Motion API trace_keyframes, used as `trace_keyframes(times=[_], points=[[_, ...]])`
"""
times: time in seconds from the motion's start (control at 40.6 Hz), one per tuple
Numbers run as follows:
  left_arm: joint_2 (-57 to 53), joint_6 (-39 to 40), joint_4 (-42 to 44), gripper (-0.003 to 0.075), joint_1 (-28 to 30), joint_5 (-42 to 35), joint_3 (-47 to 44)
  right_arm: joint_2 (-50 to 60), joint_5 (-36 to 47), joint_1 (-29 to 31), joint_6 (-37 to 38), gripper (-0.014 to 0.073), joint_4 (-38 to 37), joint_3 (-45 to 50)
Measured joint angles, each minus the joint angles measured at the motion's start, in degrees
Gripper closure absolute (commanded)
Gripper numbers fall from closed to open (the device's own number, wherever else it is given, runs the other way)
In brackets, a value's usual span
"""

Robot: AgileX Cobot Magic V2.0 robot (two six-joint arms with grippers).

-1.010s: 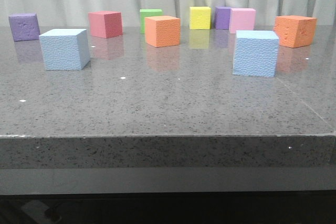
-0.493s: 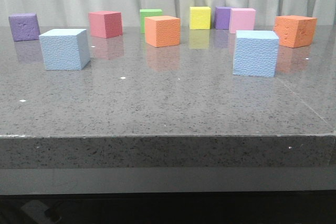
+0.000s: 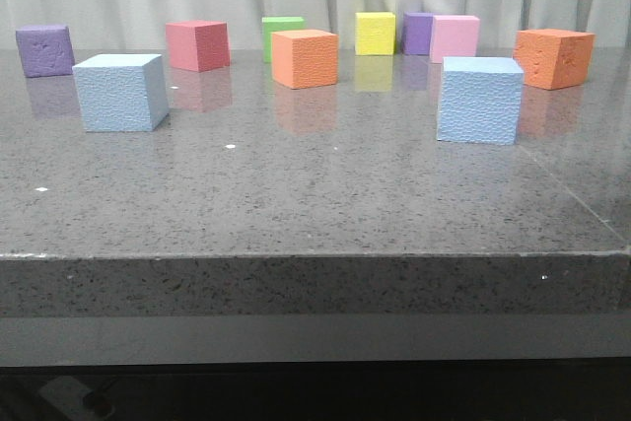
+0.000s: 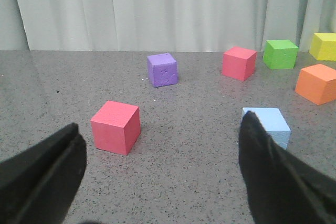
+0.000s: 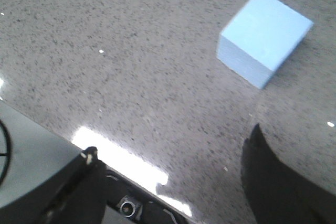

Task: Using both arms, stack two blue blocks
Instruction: 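Lower the open right gripper over the light blue cube nearer it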

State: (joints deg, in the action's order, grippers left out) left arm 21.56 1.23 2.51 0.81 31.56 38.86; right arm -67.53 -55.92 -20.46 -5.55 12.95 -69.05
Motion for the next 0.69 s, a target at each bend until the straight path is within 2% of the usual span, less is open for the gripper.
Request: trace_keyframes(times=[0.123,0.419,0.69], points=[[0.0,0.0,0.0,0.0135,0.0,0.0,0.0,-7.6,-2.5,-0.8,6.0,0.0054,-1.7,-6.7],[0.0,0.0,0.0,0.0135,0.0,0.0,0.0,-23.7,-10.8,-1.0,21.9,0.0054,-12.5,-22.1],[0.0,0.0,0.0,0.0134,0.0,0.0,0.0,-34.3,-13.6,-1.0,27.3,0.0047,-14.4,-32.7]])
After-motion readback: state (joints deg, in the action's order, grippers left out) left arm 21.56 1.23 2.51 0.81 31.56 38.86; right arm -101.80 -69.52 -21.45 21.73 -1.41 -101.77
